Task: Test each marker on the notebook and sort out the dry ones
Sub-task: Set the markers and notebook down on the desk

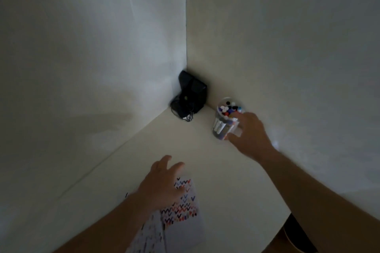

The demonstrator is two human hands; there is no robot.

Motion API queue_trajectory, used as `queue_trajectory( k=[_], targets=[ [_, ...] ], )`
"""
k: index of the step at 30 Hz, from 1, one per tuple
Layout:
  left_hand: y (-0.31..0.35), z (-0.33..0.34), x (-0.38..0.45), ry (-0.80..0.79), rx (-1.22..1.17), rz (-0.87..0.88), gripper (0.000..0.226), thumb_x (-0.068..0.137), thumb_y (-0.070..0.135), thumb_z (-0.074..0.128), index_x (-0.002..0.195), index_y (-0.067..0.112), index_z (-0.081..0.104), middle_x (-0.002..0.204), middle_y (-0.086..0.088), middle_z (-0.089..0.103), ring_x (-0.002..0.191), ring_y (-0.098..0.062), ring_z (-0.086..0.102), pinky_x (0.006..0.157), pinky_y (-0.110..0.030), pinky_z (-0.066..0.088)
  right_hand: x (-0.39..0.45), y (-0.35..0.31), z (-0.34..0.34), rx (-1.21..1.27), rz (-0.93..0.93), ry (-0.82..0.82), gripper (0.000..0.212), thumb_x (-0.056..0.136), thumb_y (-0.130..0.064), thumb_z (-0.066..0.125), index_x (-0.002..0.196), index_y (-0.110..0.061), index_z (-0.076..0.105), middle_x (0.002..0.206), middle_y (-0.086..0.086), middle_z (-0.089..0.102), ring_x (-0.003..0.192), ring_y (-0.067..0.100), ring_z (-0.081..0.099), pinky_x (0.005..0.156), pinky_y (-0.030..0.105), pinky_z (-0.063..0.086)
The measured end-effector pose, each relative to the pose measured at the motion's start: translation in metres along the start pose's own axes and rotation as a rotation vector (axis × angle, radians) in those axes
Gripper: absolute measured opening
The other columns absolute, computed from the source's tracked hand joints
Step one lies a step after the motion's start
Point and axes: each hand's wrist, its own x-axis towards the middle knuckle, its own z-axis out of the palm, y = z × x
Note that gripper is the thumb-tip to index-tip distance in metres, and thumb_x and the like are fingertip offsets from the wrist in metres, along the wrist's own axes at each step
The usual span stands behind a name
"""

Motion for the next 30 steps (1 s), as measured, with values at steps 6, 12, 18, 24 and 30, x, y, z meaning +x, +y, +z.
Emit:
queue_trajectory(
  k=[6, 12, 18, 24, 30],
  targets=[
    [0.032, -0.016, 0.017, 0.012, -0.04, 0.028, 0.071, 0.095, 0.05, 0.058, 0.156, 0.045, 0.021, 0.168, 0.01, -0.003, 0.156, -0.025, -0.001, 0.122, -0.048, 0.027, 0.064, -0.002, -0.017, -0.029, 0.133, -0.079, 0.108, 0.077, -0.052, 0.083, 0.16, -0.037, 0.015, 0.157, 0.012, 0.025, 0.138, 0.039, 0.034, 0.108, 0.05, 0.04],
    [0.015, -0.009, 0.012, -0.037, -0.07, 0.003, 0.065, 0.095, 0.049, 0.056, 0.155, 0.043, 0.029, 0.168, 0.009, 0.002, 0.155, -0.023, 0.005, 0.124, -0.042, 0.025, 0.088, -0.006, 0.021, 0.003, 0.118, -0.14, 0.112, 0.077, -0.039, 0.085, 0.161, -0.035, 0.013, 0.151, 0.012, 0.027, 0.125, 0.043, 0.049, 0.103, 0.046, 0.045],
    [-0.007, -0.022, 0.009, 0.081, -0.179, 0.014, 0.071, 0.09, 0.047, 0.06, 0.152, 0.052, 0.025, 0.168, 0.01, 0.014, 0.156, -0.016, 0.012, 0.126, -0.036, 0.02, 0.04, -0.021, 0.031, -0.04, -0.149, -0.119, 0.114, 0.066, -0.046, 0.083, 0.16, -0.039, 0.018, 0.149, 0.0, 0.03, 0.125, 0.032, 0.044, 0.104, 0.042, 0.042],
    [0.007, -0.048, -0.009, 0.192, -0.477, 0.114, 0.117, 0.071, 0.051, 0.086, 0.157, 0.052, 0.006, 0.154, 0.031, 0.027, 0.14, 0.008, 0.031, 0.116, -0.024, 0.034, -0.049, -0.087, 0.012, 0.276, -0.384, -0.324, 0.124, 0.065, -0.06, 0.091, 0.15, -0.067, 0.002, 0.155, -0.025, 0.025, 0.142, 0.005, 0.032, 0.114, 0.023, 0.032],
    [-0.018, -0.05, -0.043, 0.311, -0.853, 0.152, 0.106, 0.058, 0.032, 0.102, 0.145, 0.041, 0.041, 0.14, 0.022, 0.056, 0.13, -0.002, 0.056, 0.106, -0.03, 0.051, -0.087, -0.113, 0.04, 0.79, -0.191, -0.434, 0.148, 0.048, -0.05, 0.102, 0.159, -0.053, 0.004, 0.16, -0.033, 0.029, 0.14, -0.002, 0.046, 0.112, 0.033, 0.047]
  ],
)
